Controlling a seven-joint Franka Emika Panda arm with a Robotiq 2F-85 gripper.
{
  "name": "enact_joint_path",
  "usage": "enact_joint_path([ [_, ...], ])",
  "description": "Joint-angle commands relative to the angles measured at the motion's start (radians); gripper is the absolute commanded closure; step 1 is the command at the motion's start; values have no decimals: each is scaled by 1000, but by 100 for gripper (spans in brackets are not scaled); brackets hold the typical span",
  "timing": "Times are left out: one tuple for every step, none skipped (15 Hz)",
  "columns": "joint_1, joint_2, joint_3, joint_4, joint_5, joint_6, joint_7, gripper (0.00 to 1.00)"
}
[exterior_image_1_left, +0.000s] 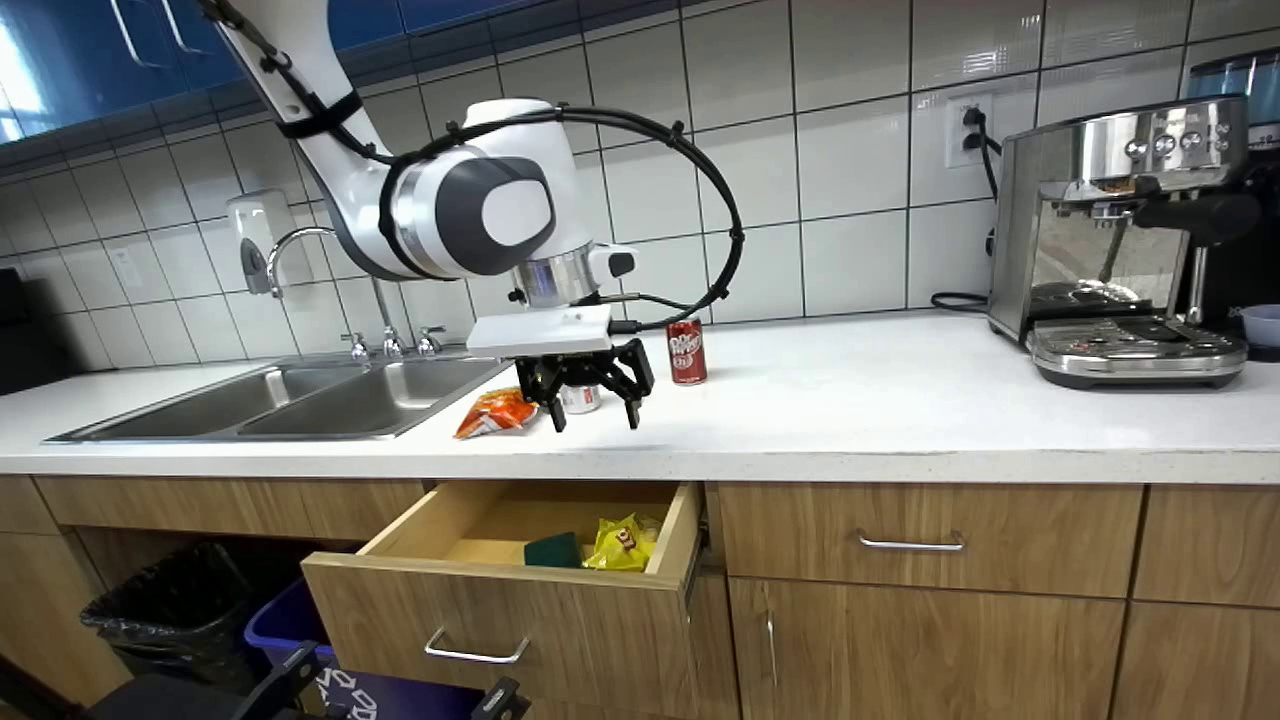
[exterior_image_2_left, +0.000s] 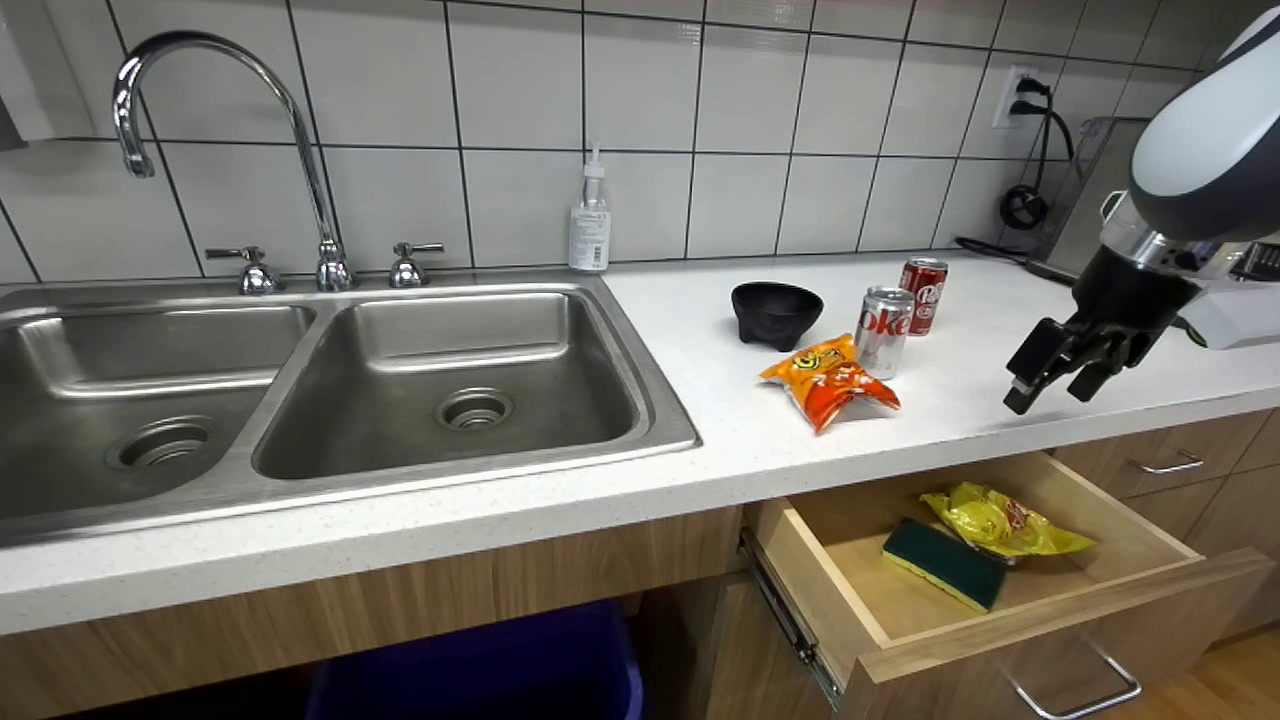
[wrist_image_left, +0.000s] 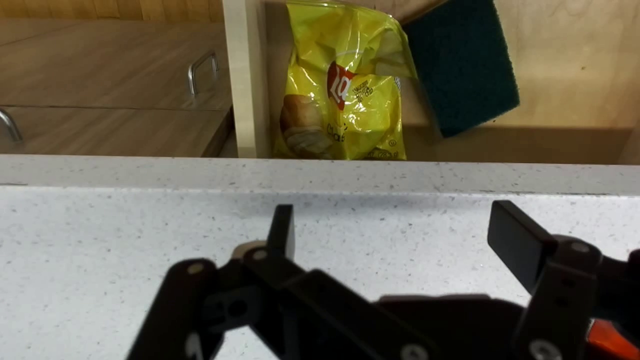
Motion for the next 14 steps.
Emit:
enact_joint_path([
  [13, -14, -3, -2, 17, -1, -19, 0],
  [15, -24, 2, -5, 17, 5, -25, 0],
  [17, -32, 10, -4, 24, 3, -35, 0],
  [23, -36, 12, -3, 21, 0, -34, 0],
  [29, -42, 18, 1, 28, -13, -43, 0],
  [35, -46, 22, 4, 29, -15, -47, 0],
  [41, -50, 29, 9, 36, -22, -57, 0],
  [45, -52, 37, 14, 44, -25, -70, 0],
  [51, -54, 43, 19, 50, -29, -78, 0],
  [56, -58, 50, 24, 62, -35, -92, 0],
  [61, -59, 55, 30, 71, -41, -105, 0],
  [66, -60, 60, 34, 83, -43, -121, 0],
  [70, -61, 65, 39, 90, -47, -131, 0],
  [76, -64, 69, 41, 96, -52, -141, 0],
])
